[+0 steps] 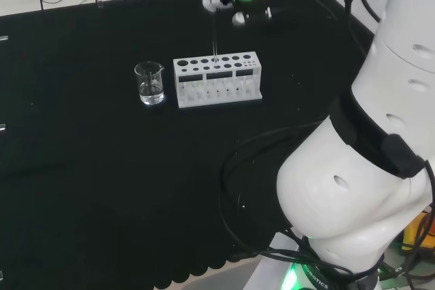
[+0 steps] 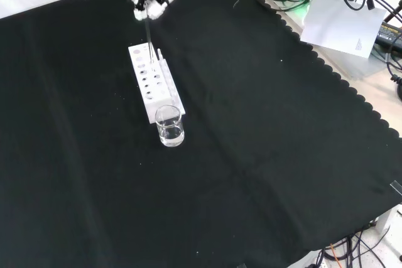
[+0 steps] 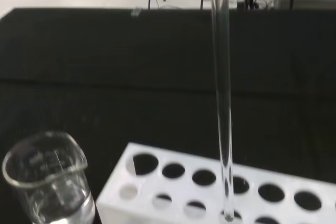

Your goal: Take the glass rod from the white test tube rack.

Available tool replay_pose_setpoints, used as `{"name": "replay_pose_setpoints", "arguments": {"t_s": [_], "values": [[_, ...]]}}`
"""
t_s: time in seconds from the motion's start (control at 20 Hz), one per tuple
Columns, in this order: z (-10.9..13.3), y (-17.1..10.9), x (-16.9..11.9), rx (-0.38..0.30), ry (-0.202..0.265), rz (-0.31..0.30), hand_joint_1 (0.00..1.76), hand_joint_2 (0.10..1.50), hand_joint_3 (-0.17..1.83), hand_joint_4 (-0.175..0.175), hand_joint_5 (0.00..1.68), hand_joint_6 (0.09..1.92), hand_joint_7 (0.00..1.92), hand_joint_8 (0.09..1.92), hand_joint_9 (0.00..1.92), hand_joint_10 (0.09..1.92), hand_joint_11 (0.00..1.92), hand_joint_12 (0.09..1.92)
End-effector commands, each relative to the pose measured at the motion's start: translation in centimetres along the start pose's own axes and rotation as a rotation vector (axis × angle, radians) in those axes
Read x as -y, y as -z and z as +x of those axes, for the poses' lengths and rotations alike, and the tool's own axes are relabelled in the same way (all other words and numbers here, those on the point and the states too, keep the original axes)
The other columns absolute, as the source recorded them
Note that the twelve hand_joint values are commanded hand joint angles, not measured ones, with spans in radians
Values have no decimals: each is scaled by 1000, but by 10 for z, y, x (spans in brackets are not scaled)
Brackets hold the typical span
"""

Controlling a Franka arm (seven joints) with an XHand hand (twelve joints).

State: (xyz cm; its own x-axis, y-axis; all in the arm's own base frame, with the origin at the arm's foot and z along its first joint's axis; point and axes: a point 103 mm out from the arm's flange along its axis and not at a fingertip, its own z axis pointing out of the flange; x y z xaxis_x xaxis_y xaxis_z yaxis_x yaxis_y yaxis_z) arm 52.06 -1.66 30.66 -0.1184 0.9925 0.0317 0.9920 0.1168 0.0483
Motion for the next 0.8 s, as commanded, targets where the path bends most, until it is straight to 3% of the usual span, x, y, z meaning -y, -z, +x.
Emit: {"name": "replay_pose_setpoints", "arguments": {"t_s": [0.05,0.25,0.8], "values": [[12,48,10,40,-2,-11,1318,1083,-175,-175,1227,419,1272,805,1546,822,1572,725],[13,56,16,49,-12,5,1318,1083,-175,-175,1230,413,1272,805,1549,820,1573,726],[19,64,28,62,21,-21,1319,1082,-175,-175,1234,401,1273,806,1554,816,1573,729]]}}
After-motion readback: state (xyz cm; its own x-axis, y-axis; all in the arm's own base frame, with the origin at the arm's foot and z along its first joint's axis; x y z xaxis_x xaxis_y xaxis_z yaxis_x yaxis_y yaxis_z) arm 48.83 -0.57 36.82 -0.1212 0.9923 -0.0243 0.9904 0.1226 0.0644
